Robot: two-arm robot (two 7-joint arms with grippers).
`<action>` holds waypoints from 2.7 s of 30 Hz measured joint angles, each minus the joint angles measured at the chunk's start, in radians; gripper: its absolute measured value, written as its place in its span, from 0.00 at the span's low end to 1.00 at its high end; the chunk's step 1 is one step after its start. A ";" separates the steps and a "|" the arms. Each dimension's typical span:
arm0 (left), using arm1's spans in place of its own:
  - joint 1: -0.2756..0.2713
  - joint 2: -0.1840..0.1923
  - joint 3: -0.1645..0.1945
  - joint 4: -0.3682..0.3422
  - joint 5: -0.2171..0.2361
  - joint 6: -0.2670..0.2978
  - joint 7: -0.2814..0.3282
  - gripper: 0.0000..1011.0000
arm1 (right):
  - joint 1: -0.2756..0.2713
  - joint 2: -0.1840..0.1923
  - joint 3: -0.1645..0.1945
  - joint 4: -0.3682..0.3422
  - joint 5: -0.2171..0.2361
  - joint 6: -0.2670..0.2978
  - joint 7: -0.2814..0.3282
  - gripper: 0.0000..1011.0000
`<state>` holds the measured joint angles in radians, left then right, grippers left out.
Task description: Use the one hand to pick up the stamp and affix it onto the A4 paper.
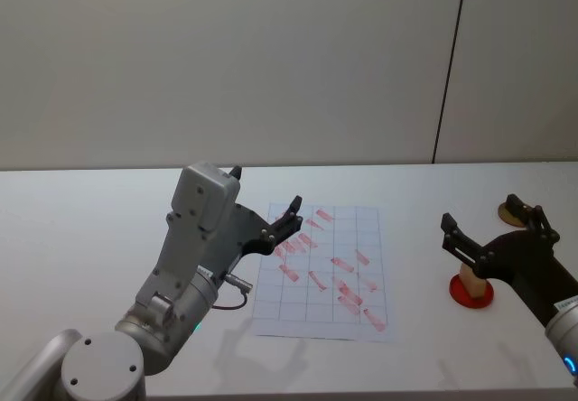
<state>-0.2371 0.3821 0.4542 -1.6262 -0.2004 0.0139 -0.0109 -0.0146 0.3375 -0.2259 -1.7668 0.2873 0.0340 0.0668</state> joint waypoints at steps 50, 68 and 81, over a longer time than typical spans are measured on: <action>0.000 0.000 0.000 0.000 0.000 0.000 0.000 0.98 | 0.000 0.000 0.000 0.000 0.000 0.000 0.000 0.99; 0.000 0.000 0.000 0.000 0.000 0.000 0.000 0.98 | 0.003 -0.002 0.002 0.006 0.003 0.003 0.003 0.99; 0.000 0.000 0.000 0.000 0.000 0.000 0.000 0.98 | 0.041 -0.017 0.013 0.083 0.031 0.071 0.000 0.99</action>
<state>-0.2372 0.3821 0.4542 -1.6262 -0.2004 0.0139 -0.0110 0.0269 0.3200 -0.2133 -1.6838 0.3186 0.1049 0.0665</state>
